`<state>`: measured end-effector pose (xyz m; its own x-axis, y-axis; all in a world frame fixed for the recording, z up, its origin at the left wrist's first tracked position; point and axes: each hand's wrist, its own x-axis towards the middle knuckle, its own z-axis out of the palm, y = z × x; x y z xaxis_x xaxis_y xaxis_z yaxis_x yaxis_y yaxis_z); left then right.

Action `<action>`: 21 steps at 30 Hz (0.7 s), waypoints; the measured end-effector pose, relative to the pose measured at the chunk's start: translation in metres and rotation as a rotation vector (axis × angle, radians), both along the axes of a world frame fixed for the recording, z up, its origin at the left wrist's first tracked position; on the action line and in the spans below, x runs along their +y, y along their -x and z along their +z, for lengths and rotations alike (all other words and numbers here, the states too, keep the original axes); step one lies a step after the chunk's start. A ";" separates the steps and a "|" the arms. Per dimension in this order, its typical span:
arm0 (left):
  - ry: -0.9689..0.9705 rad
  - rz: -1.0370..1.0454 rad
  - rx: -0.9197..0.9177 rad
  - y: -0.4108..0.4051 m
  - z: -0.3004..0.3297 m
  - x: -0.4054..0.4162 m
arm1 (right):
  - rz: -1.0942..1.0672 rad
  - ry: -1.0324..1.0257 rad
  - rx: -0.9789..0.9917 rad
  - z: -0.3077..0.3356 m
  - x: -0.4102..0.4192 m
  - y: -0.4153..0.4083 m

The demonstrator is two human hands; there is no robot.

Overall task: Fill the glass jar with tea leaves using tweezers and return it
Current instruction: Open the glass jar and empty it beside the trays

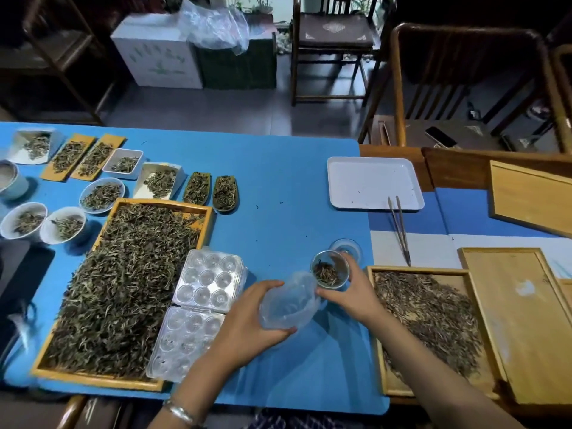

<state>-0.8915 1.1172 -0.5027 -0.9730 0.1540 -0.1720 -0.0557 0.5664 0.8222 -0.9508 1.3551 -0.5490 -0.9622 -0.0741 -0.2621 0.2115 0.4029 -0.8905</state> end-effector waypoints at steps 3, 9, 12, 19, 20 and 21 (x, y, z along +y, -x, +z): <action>-0.008 -0.008 -0.004 -0.002 -0.004 0.003 | -0.026 -0.007 0.009 0.006 0.003 -0.004; 0.035 -0.071 0.005 -0.004 -0.006 0.015 | 0.004 -0.176 0.129 0.046 0.028 -0.020; 0.040 -0.091 0.032 -0.004 -0.005 0.022 | 0.164 -0.296 0.192 0.069 0.034 -0.031; 0.034 -0.126 0.037 -0.009 -0.002 0.032 | 0.413 -0.483 0.195 0.076 0.021 -0.045; 0.040 -0.130 0.038 -0.010 -0.002 0.033 | 0.445 -0.497 0.193 0.075 0.019 -0.046; 0.047 -0.136 0.043 -0.011 -0.003 0.034 | 0.477 -0.509 0.189 0.074 0.018 -0.048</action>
